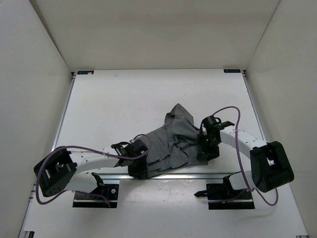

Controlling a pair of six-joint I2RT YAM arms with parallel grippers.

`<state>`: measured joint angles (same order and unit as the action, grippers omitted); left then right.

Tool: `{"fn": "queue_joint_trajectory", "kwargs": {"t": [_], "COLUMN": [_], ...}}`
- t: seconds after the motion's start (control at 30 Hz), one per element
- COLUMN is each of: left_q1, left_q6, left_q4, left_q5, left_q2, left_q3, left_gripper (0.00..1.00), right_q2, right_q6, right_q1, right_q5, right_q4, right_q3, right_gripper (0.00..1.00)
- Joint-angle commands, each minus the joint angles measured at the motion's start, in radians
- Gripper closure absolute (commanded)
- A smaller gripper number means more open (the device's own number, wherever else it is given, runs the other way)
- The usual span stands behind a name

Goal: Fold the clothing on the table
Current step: Flatten the skirt out

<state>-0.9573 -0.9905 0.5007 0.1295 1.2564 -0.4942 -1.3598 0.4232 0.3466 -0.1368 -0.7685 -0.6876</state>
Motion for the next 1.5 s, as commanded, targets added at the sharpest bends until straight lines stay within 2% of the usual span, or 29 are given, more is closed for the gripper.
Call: {"fn": "queue_joint_trajectory", "kwargs": {"t": [0.0, 0.03, 0.07, 0.1, 0.13, 0.23, 0.37, 0.5, 0.57, 0.63, 0.73, 0.87, 0.97, 1.1, 1.23, 1.27, 1.33, 1.37, 1.43, 1.47], "left_q1": [-0.009, -0.002, -0.006, -0.003, 0.005, 0.035, 0.181, 0.382, 0.442, 0.482, 0.503, 0.5, 0.577, 0.585, 0.649, 0.658, 0.678, 0.695, 0.712, 0.729], "left_q6": [0.009, 0.016, 0.018, 0.016, 0.027, 0.055, 0.114, 0.177, 0.181, 0.185, 0.193, 0.164, 0.19, 0.231, 0.224, 0.224, 0.227, 0.233, 0.219, 0.211], "left_q4": [-0.063, -0.067, -0.065, -0.057, -0.044, -0.002, 0.065, 0.128, 0.157, 0.182, 0.202, 0.234, 0.295, 0.328, 0.205, 0.168, 0.164, 0.179, 0.202, 0.205], "left_q5": [-0.062, -0.062, -0.071, -0.076, -0.083, -0.093, -0.084, 0.007, 0.042, 0.038, 0.08, 0.105, 0.127, 0.108, 0.205, 0.191, 0.186, 0.191, 0.2, 0.215], "left_q2": [0.058, 0.069, 0.066, 0.075, 0.072, 0.037, -0.04, -0.069, -0.058, -0.057, -0.09, -0.269, -0.35, -0.278, -0.157, -0.105, -0.01, 0.056, 0.167, 0.19], "left_q3": [-0.067, -0.075, -0.078, -0.095, -0.098, -0.141, -0.28, -0.492, -0.63, -0.688, -0.632, -0.462, -0.519, -0.659, -0.671, -0.693, -0.869, -0.924, -1.166, -1.219], "left_gripper": [0.57, 0.63, 0.79, 0.92, 1.0, 1.0, 1.0, 1.0, 1.0, 1.0, 1.0, 1.0, 1.0, 1.0, 1.0, 1.0, 1.0, 1.0, 1.0, 1.0], "right_q2": [-0.024, -0.025, -0.027, -0.028, -0.03, -0.01, 0.062, 0.114, 0.125, 0.116, 0.062, 0.17, 0.25, 0.213, 0.09, 0.041, -0.034, -0.086, -0.157, -0.2], "right_q6": [0.028, 0.023, 0.028, 0.017, 0.017, 0.009, -0.015, -0.034, -0.002, 0.002, -0.024, 0.003, 0.046, 0.039, -0.017, -0.032, -0.043, -0.05, -0.05, -0.055], "right_q1": [0.022, 0.023, 0.028, 0.026, 0.023, 0.028, -0.006, -0.076, -0.104, -0.123, -0.136, -0.066, -0.032, -0.06, -0.142, -0.15, -0.162, -0.167, -0.164, -0.156], "right_q5": [-0.014, -0.02, -0.027, -0.033, -0.046, -0.047, -0.093, -0.182, -0.213, -0.198, -0.19, -0.175, -0.205, -0.219, -0.294, -0.293, -0.294, -0.299, -0.296, -0.285], "right_q4": [0.052, 0.054, 0.064, 0.072, 0.081, 0.064, 0.006, -0.06, -0.072, -0.1, -0.205, -0.274, -0.31, -0.312, -0.226, -0.194, -0.149, -0.146, -0.164, -0.182], "right_q3": [0.022, 0.025, 0.031, 0.039, 0.042, 0.019, -0.111, -0.369, -0.501, -0.552, -0.557, -0.512, -0.626, -0.823, -0.803, -0.832, -0.921, -1.023, -1.29, -1.361], "right_gripper": [0.5, 0.62, 0.7, 0.87, 1.0, 1.0, 1.0, 1.0, 1.0, 1.0, 1.0, 1.0, 1.0, 1.0, 1.0, 1.0, 1.0, 1.0, 1.0, 1.0]}}
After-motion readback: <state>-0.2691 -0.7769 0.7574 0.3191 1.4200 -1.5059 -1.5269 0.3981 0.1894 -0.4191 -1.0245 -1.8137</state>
